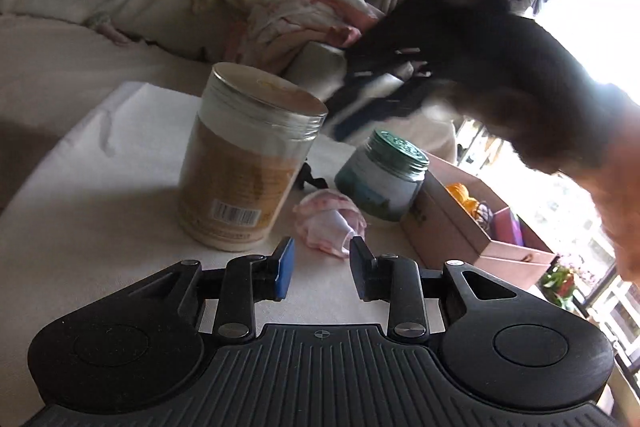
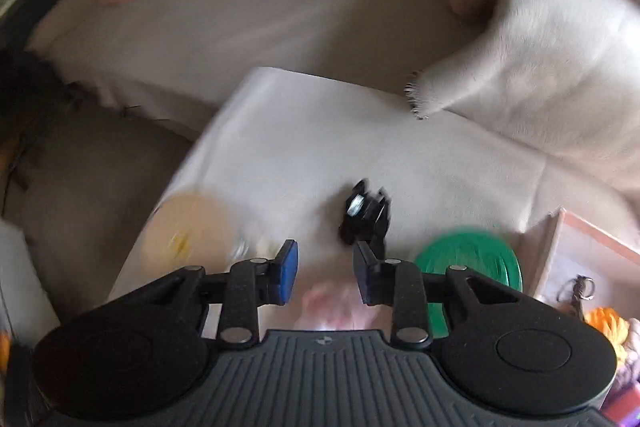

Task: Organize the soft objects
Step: 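Move the right tool toward the small black item while the left tool approaches the pink sock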

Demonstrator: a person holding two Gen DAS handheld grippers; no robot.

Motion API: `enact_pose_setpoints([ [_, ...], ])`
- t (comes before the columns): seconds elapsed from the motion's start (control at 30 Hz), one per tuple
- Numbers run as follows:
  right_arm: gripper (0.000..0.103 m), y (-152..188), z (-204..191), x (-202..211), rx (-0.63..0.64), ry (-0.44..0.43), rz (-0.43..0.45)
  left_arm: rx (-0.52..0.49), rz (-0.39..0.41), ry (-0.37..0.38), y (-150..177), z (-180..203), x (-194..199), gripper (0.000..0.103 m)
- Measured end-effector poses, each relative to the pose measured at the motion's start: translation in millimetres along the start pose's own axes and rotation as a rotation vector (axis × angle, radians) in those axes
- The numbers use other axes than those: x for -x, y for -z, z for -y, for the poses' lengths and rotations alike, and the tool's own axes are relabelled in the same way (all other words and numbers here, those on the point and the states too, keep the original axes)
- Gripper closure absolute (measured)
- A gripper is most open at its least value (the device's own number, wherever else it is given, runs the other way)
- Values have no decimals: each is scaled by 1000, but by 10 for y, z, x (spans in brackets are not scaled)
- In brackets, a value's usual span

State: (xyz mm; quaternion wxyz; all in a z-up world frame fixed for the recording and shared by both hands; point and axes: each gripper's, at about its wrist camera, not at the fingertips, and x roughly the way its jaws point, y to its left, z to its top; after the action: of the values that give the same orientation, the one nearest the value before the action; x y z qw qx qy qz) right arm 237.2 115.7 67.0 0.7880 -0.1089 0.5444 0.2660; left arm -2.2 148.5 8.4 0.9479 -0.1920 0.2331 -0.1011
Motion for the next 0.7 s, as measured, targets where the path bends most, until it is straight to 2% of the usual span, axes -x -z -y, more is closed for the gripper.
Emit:
enact_pose_setpoints([
  [0.1,73,-297,-18,-316,10,91,-30,7,2,-8,44,-11,39,70],
  [0.23,73,-441,-38,-601,29,135,-60,40,5,-9,37,-67,52,70],
  [0.37,80,-199,-107,-657,99,127,-93,58,19,-9,22,-91,81,70],
  [0.53,86,197,-236,-393,196,110,-86,69,25,-21,13,-105,89,70],
  [0.7,87,597,-449,-118,259,17,-72,55,16,-34,16,-89,74,70],
])
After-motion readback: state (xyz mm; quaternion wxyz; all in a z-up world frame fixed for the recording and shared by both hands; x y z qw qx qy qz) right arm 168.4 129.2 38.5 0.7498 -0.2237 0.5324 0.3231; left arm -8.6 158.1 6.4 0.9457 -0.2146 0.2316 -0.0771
